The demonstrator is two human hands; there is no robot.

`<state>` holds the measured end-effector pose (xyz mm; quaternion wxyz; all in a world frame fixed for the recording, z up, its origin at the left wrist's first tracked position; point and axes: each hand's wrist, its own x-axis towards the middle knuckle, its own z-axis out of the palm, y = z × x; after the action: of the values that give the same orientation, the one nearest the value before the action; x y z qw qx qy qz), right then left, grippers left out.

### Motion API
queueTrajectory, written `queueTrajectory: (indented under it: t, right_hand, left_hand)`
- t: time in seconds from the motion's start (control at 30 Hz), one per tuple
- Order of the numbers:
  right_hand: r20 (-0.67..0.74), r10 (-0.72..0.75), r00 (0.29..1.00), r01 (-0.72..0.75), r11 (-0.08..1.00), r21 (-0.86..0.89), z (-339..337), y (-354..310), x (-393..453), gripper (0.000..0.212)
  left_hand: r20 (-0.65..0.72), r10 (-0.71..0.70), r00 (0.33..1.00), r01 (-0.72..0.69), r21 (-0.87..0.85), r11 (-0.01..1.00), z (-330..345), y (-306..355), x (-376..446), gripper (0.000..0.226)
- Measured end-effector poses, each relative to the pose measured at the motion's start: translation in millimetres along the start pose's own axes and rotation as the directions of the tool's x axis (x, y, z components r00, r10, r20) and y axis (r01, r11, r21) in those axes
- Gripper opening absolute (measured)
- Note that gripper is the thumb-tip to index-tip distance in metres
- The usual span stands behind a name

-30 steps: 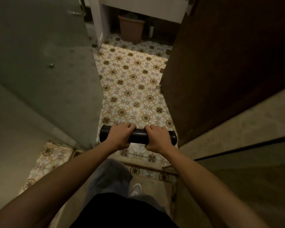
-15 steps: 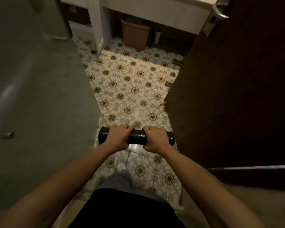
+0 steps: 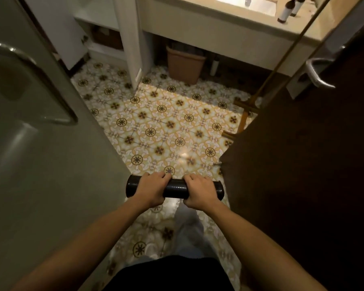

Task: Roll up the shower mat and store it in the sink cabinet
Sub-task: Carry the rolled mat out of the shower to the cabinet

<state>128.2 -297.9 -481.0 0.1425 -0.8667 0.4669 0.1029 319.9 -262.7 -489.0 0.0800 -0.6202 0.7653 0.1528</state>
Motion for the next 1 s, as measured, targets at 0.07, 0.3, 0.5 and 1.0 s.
queueTrajectory:
  t: [0.07,0.3,0.5,1.0]
  right_hand:
    - [-0.001,-0.026,1.000,0.026,1.000,-0.009,-7.7,18.6,40.2,0.055]
    - [0.049,-0.086,0.995,0.087,0.996,-0.014,-45.6,85.5,172.7,0.060]
    - [0.109,-0.212,0.971,0.217,0.975,-0.039,-92.3,115.7,278.9,0.058]
    - [0.198,-0.399,0.895,0.420,0.904,-0.076,-167.6,71.4,585.7,0.066]
  left_hand:
    - [-0.019,-0.033,0.999,0.033,-0.012,0.999,-6.0,-13.8,34.3,0.053]
    - [0.047,-0.120,0.992,0.123,-0.071,0.990,-52.7,-50.5,161.7,0.052]
    - [0.037,-0.228,0.973,0.231,-0.141,0.963,-82.8,-92.0,236.4,0.054]
    - [0.118,-0.375,0.920,0.393,-0.260,0.882,-151.2,-318.9,395.1,0.051]
